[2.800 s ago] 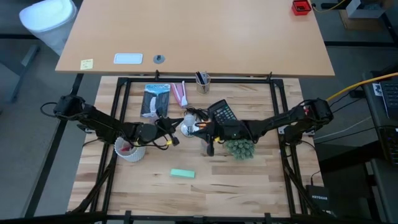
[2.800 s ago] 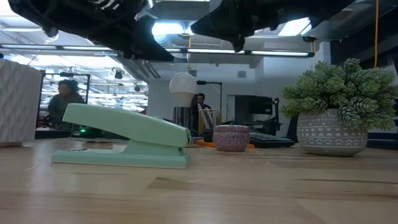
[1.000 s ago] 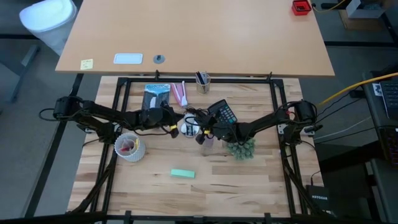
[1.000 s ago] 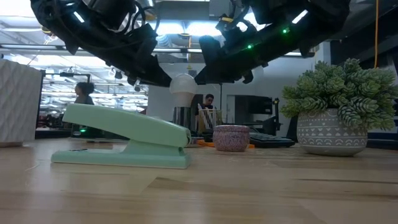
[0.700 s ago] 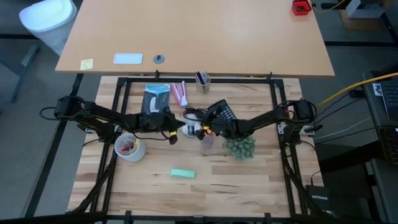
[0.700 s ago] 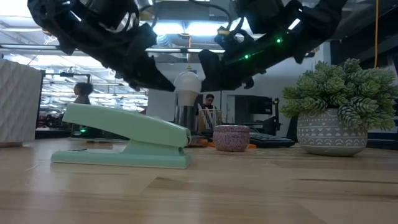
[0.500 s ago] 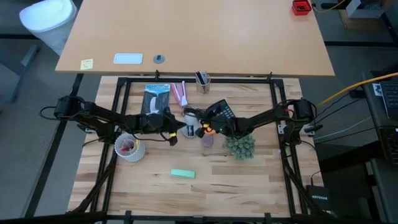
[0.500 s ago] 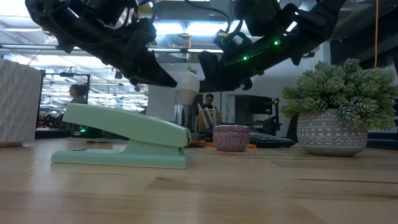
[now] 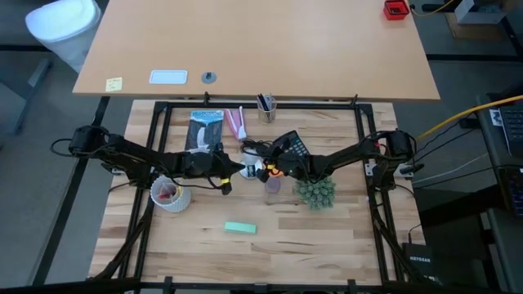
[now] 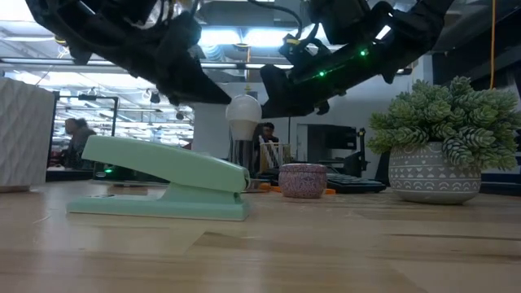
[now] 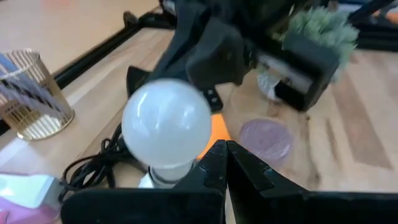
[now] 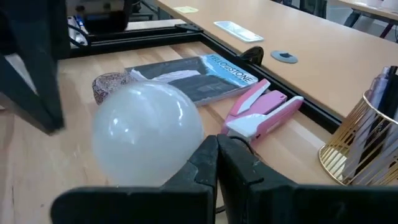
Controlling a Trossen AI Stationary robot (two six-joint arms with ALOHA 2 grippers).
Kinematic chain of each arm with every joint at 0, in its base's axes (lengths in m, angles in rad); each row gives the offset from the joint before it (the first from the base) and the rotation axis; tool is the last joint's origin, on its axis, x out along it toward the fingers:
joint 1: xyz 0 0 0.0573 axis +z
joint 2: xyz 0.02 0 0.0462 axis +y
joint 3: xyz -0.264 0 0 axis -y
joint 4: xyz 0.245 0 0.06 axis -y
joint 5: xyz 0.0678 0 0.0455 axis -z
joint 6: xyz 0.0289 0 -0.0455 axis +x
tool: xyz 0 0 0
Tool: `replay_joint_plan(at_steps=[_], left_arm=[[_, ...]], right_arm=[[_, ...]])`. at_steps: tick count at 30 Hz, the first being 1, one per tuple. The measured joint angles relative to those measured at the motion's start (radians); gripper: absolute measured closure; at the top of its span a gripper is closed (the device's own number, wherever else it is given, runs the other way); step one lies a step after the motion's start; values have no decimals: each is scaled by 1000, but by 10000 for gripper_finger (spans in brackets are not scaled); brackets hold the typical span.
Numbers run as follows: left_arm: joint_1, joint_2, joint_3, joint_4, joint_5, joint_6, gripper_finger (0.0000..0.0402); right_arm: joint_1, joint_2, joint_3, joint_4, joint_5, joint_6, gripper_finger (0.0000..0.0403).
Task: Screw lightbulb
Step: Remove the lightbulb from the lamp
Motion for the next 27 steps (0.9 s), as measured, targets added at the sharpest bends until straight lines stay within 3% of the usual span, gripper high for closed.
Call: replay_joint_plan(at_steps=[6, 12, 17, 27], left_arm=[[-9, -91, 1, 3, -4, 1, 401], [-2, -140, 1, 9, -125, 85, 401], [54, -117, 1, 8, -147, 94, 401], [115, -5, 1, 8, -109, 24, 401]], right_arm=[[49, -70, 0, -4, 36, -91, 391], [119, -122, 1, 22, 6, -99, 391], [156, -105, 1, 21, -47, -40, 391], [125, -32, 0, -3, -24, 7, 391]])
